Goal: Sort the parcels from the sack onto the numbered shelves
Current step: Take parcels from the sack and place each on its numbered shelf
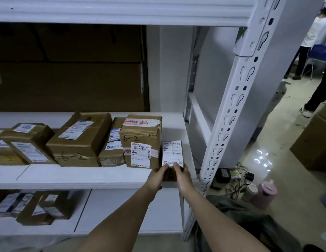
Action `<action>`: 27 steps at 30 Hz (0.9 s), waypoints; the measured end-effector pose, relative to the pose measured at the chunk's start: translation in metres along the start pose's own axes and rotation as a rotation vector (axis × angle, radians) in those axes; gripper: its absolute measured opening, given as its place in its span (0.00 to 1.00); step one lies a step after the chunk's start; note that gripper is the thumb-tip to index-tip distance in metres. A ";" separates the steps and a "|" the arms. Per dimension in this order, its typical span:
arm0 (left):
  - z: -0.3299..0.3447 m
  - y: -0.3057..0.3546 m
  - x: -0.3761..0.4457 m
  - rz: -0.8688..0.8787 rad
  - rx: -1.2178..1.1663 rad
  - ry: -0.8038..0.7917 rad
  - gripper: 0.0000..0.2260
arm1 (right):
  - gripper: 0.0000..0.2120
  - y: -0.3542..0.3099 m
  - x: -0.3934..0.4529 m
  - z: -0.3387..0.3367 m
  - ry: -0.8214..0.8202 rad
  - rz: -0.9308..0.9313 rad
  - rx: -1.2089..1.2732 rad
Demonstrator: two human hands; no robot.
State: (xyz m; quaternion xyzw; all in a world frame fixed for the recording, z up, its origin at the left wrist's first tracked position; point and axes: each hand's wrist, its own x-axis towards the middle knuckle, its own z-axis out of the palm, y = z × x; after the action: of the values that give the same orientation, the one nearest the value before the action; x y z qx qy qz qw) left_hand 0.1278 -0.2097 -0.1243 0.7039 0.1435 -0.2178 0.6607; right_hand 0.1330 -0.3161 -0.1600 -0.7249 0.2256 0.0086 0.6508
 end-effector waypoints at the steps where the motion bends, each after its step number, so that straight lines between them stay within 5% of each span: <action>1: -0.001 0.001 0.001 -0.001 -0.006 -0.004 0.12 | 0.18 0.000 0.003 0.002 0.012 0.003 0.001; 18: -0.010 0.004 0.014 0.021 0.048 -0.005 0.19 | 0.24 -0.007 0.039 0.012 0.045 0.052 -0.090; 27: -0.020 0.007 0.021 -0.008 0.100 -0.035 0.04 | 0.24 -0.013 0.052 0.012 0.040 0.075 -0.146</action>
State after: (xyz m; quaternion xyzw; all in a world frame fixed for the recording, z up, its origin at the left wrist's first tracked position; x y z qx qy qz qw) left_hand 0.1520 -0.1923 -0.1284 0.7314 0.1236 -0.2398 0.6263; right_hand 0.1875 -0.3206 -0.1652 -0.7616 0.2642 0.0350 0.5907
